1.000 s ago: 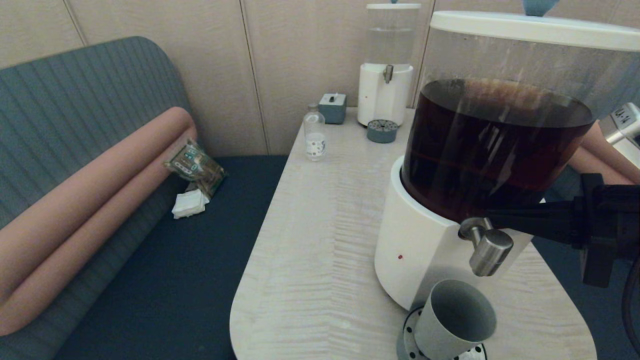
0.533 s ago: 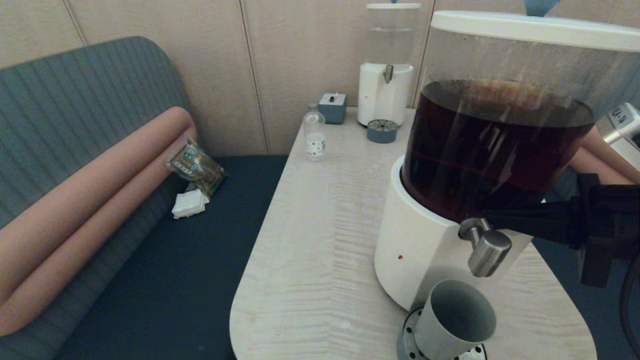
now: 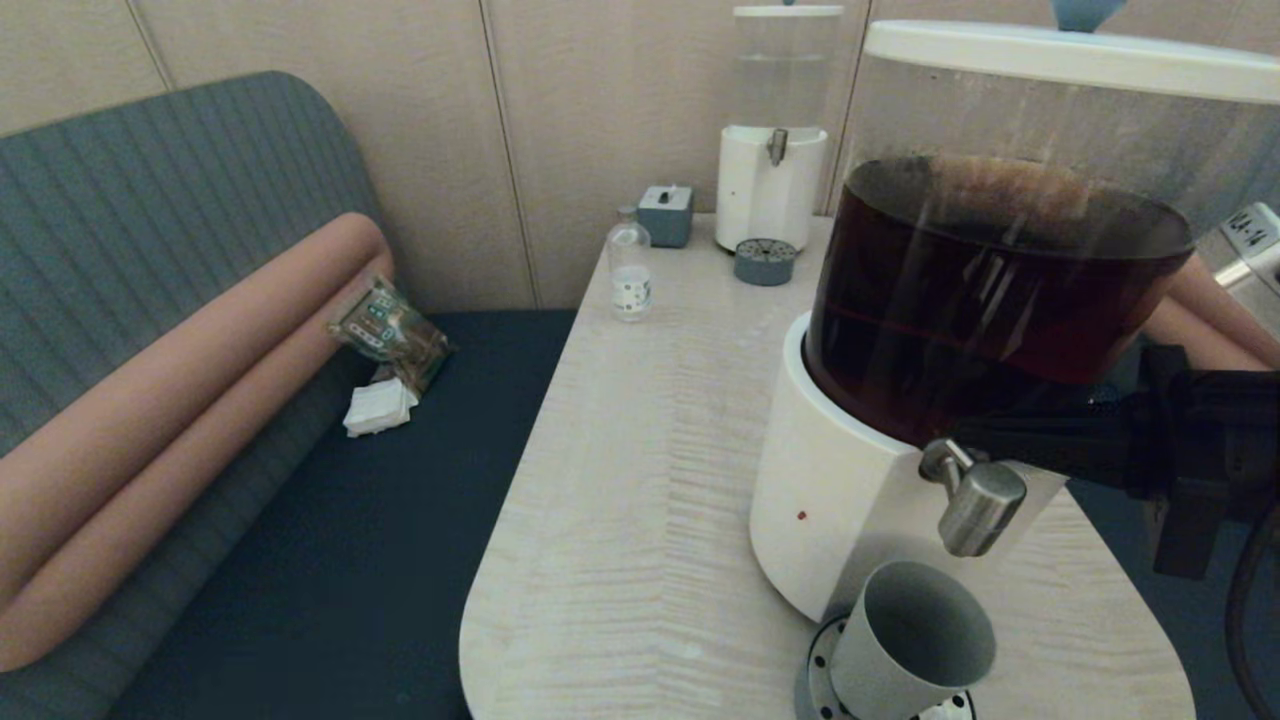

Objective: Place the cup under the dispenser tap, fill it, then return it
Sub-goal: Turn on the faucet

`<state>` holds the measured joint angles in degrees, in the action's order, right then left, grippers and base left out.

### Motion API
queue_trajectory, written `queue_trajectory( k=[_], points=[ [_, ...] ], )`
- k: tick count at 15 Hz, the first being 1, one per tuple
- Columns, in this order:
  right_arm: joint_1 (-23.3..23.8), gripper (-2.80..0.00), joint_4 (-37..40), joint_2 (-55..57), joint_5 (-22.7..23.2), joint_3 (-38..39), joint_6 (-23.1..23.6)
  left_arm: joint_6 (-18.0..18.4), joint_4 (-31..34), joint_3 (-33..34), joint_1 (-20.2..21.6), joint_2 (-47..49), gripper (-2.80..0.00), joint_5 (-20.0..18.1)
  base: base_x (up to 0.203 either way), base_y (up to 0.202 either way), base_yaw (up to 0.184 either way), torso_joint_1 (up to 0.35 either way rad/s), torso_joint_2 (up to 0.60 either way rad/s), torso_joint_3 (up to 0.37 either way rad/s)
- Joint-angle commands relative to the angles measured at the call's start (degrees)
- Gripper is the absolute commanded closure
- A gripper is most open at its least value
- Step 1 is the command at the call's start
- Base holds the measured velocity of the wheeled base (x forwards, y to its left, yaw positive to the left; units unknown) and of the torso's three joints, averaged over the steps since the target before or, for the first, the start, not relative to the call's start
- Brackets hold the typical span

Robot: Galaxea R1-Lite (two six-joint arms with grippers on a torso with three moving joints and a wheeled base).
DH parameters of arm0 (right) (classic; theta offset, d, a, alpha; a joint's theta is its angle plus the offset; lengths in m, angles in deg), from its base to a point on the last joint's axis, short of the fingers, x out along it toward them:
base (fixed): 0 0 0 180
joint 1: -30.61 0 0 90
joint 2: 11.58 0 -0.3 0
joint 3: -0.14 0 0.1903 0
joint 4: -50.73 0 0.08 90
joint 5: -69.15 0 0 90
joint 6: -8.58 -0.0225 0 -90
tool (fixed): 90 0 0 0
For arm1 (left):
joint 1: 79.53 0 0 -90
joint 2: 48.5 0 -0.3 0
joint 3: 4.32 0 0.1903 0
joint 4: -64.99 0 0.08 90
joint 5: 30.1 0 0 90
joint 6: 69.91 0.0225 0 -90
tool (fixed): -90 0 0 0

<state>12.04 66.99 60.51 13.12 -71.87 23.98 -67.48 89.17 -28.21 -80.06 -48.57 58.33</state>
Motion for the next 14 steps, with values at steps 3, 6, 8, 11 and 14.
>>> queue_trajectory(
  k=[3,6,8,11,14],
  points=[
    [0.0,0.0,-1.9,-0.4,0.9,1.4,0.0,0.0,0.1,0.0,0.0,0.1,0.0,0.0,0.0,0.0,0.0,0.0,0.0,0.0],
    [0.0,0.0,-1.9,-0.7,1.2,1.4,0.0,0.0,0.0,0.0,0.0,0.1,0.0,0.0,0.0,0.0,0.0,0.0,0.0,0.0],
    [-0.3,0.0,-1.9,-1.1,1.2,1.4,0.0,0.0,0.0,0.0,0.0,0.1,0.0,0.0,0.0,0.0,0.0,0.0,0.0,0.0],
    [-1.5,0.0,-1.9,-1.8,1.4,1.4,-0.1,0.0,0.0,0.0,0.0,0.1,0.0,0.0,0.0,0.0,0.0,0.0,0.0,0.0],
    [-1.6,0.0,-1.9,-2.2,1.8,1.4,-0.1,0.0,0.0,0.0,0.0,0.1,0.0,0.0,0.0,0.0,0.0,0.0,0.0,0.0]
  ],
)
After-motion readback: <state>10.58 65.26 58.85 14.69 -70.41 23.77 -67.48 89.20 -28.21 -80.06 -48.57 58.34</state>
